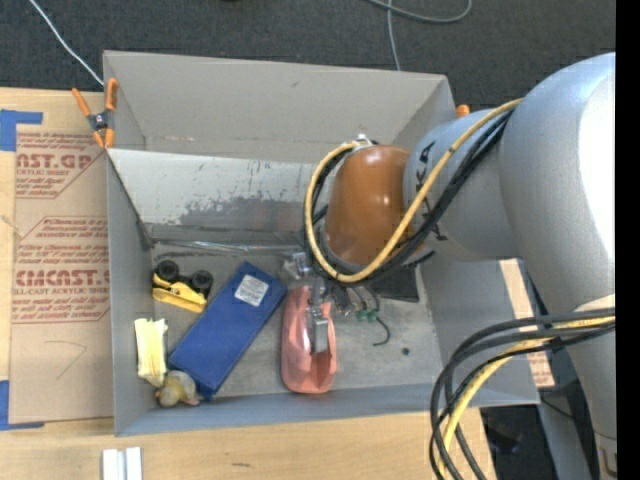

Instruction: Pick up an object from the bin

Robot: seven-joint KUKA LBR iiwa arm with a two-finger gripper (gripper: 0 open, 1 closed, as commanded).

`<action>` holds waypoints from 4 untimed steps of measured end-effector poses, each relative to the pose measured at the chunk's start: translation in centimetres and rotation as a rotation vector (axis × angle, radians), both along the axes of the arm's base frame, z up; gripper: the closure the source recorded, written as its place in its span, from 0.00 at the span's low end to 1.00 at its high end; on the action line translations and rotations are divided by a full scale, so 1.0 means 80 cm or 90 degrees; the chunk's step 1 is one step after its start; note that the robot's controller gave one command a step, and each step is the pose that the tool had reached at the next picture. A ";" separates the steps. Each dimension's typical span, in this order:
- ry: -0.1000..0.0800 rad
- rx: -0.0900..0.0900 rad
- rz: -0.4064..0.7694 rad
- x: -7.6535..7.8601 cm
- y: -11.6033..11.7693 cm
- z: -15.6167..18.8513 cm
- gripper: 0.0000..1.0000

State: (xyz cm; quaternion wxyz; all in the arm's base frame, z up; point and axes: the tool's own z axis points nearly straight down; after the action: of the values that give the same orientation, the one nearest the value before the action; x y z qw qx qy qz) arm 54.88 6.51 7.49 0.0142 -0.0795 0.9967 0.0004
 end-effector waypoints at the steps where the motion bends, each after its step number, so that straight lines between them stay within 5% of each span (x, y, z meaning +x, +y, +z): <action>1: -0.003 -0.006 0.218 -0.002 0.023 0.001 0.00; 2: -0.003 -0.002 0.045 -0.009 0.010 0.002 0.00; 3: 0.010 -0.005 0.026 0.007 0.048 -0.003 0.00; 4: 0.005 -0.011 0.051 0.030 0.114 -0.005 0.00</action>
Offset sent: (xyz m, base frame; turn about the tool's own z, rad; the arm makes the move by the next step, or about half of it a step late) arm -0.0226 -0.0037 -0.0007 0.6958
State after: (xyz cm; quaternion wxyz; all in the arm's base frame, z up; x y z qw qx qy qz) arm 57.26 15.62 7.07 0.0092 -0.1192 0.9928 -0.0072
